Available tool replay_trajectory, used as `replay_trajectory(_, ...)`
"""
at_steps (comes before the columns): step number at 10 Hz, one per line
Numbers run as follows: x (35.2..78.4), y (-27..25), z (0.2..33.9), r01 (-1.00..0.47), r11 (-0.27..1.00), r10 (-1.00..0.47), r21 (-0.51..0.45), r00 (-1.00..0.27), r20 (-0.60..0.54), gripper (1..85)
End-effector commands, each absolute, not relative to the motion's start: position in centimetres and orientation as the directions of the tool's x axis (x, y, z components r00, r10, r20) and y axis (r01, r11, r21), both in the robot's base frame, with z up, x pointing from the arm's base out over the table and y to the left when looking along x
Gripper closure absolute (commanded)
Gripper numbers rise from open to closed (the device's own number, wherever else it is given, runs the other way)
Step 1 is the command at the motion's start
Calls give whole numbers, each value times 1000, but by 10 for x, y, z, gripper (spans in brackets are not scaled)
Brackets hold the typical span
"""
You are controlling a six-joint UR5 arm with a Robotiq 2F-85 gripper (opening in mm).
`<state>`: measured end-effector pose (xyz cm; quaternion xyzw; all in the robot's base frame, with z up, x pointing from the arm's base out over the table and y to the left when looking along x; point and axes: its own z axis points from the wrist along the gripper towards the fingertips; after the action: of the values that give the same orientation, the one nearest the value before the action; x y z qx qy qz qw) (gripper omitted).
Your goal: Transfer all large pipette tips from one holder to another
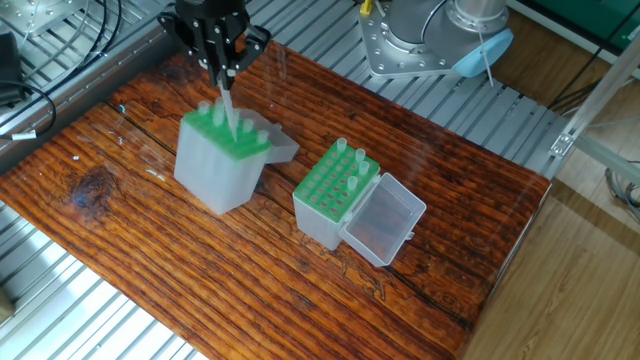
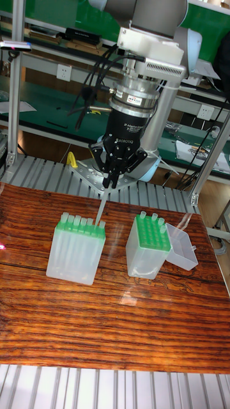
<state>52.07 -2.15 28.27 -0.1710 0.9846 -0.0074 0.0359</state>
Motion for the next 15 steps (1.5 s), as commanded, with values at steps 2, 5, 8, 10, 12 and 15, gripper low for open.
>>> replay_trajectory(2, 523, -27, 288, -350, 937, -350, -16, -934, -69, 727)
replay_trajectory(5, 522, -23, 289, -347, 938, -346, 3, -935, -73, 717)
replay_trajectory(8, 499, -14, 305, -320, 946, -317, 43, -946, -61, 717)
replay_trajectory(10, 484, -5, 314, -296, 952, -292, 74, -955, -53, 717)
replay_trajectory(12, 478, 13, 316, -275, 954, -269, 122, -961, -65, 713)
replay_trajectory(15, 472, 51, 304, -221, 969, -210, 110, -972, -107, 713)
